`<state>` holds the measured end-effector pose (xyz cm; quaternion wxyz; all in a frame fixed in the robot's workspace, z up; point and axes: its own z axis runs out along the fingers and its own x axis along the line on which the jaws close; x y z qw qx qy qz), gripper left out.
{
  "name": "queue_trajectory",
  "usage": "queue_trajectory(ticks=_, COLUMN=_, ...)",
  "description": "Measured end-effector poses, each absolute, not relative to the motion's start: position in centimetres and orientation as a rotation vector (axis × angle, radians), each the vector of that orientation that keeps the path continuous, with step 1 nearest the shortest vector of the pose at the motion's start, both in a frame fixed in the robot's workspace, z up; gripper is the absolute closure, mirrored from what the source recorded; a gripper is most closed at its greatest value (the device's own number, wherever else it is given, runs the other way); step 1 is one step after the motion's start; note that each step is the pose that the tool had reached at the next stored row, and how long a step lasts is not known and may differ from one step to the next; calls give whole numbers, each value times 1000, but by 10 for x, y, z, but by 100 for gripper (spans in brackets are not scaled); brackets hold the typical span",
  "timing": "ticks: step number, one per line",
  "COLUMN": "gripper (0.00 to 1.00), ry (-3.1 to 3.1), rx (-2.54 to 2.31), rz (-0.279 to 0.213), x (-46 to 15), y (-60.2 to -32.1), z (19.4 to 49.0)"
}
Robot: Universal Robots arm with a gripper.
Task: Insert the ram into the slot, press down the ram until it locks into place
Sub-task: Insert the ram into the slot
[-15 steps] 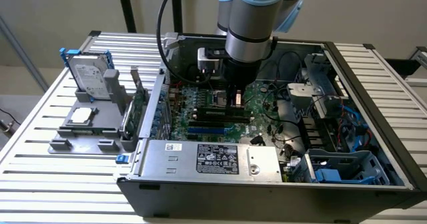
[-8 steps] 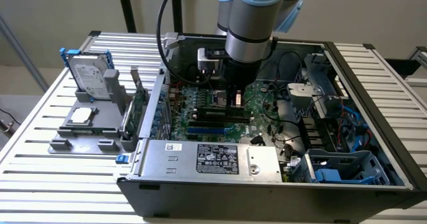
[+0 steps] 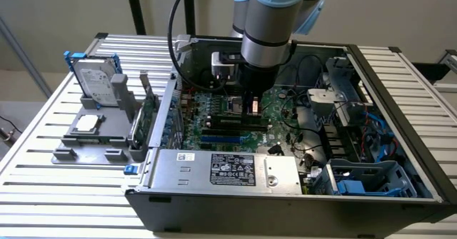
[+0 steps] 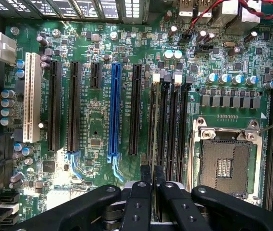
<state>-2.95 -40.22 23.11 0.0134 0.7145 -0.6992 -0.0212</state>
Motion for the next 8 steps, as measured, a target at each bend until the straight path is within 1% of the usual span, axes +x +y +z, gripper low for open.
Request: queue_trajectory(ticks=8, gripper=87, ry=-2179, rx=2226, rz=-64, x=-30, y=-402, z=229)
